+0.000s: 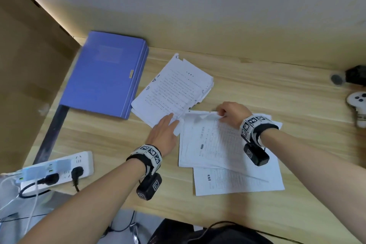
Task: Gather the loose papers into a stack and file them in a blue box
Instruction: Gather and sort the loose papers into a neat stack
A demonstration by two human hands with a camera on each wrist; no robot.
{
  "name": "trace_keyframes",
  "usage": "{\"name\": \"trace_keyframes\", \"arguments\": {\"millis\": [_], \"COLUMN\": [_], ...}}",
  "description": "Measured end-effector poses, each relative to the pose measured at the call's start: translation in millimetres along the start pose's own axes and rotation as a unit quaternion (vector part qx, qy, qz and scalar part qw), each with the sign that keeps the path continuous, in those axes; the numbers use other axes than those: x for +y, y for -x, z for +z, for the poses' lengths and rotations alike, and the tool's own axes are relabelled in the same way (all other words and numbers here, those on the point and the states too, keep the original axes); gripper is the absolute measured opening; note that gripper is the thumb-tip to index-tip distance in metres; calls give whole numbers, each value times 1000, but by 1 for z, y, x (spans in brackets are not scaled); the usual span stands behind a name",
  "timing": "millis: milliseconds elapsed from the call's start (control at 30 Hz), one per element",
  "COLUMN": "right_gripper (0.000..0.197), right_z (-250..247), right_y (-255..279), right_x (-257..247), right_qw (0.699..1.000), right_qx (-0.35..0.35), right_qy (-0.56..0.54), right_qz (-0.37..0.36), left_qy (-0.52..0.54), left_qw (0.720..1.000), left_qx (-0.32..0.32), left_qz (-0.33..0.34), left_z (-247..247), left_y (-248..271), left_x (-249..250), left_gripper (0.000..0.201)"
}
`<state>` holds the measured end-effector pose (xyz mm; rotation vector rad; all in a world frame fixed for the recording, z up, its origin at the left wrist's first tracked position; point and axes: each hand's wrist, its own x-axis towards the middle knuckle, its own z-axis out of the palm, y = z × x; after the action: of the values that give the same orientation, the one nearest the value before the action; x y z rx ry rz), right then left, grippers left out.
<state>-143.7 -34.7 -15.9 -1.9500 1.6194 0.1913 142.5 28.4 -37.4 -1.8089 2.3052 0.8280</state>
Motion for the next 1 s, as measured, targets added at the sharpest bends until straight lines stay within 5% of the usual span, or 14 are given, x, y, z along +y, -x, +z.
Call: {"name": "trace_keyframes", "arguments": {"millis": [233,500,567,700,867,1000], "right_gripper": [16,22,15,41,49,34], "right_z": [-29,-44,-40,-25,-1,17], "right_y": [52,103,113,132,143,135], "right_x": [36,85,93,97,92,91], "right_qw": [980,898,885,871,880,876], "right_qx": [103,283,287,256,208,160], "right_qy": [-133,-276,-304,-361,-372,-379], "right_qz": [104,192,205,216,208,252], "left_qy": [-24,-16,-60,-93,-18,41], "left_qw": [995,999,995,988,992,994], "left_qx": [19,-8,-70,-125,-116,-80], "left_qz": [92,40,34,-20,-39,-64], "left_z": [-13,-15,-6,13,11,6], "left_y": [-12,-24,-19,-16,-33,-55], "left_x": [42,88,92,87,87,88], "left_gripper": [53,31,46,69,44,21]}}
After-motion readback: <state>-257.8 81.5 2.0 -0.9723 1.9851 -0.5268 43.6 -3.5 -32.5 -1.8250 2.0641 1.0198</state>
